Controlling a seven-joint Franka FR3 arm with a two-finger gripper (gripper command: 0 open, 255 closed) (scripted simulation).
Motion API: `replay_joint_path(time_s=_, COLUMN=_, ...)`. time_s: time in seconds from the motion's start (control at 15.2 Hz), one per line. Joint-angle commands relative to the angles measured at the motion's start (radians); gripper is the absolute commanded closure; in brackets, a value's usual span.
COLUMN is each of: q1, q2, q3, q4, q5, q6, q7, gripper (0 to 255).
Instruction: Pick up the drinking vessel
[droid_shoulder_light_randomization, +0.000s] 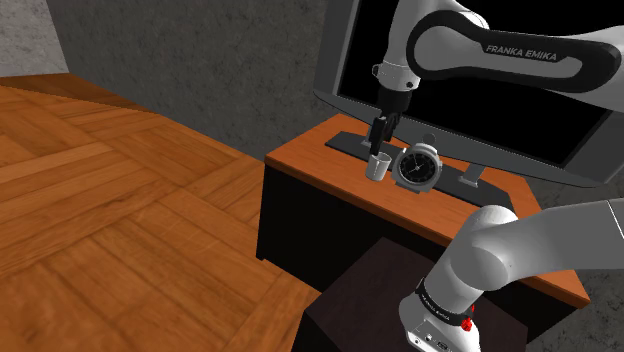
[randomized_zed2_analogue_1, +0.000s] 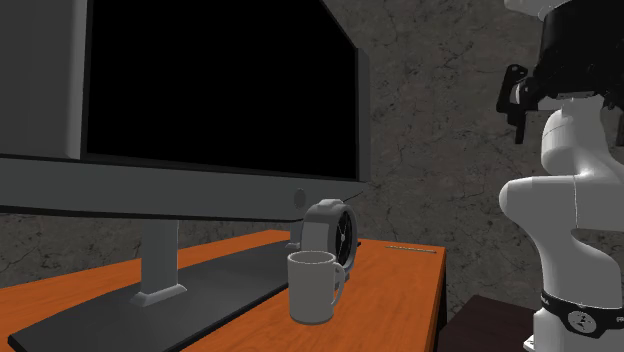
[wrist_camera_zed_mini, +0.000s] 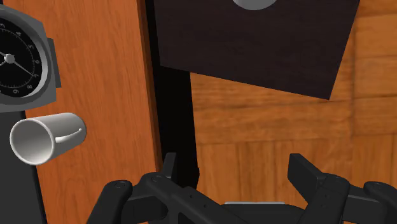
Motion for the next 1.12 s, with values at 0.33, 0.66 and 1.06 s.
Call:
replay_joint_path(time_s=0.33, q1=-0.032, q2=0.030, q3=-0.126, q4=-0.040, q5=-0.058, q6=0.094, q7=-0.144, gripper=0)
replay_joint_path(time_s=0.66, q1=-0.059, q2=0.104, q3=-0.251, q4=-0.043, q5=-0.102, q6=0.195, q7=-0.287, gripper=0)
replay_joint_path(time_s=1.06, q1=-0.074, q2=0.248, q3=-0.402, q4=0.004, q5=-0.116, q6=0.314, q7=-0.466, gripper=0)
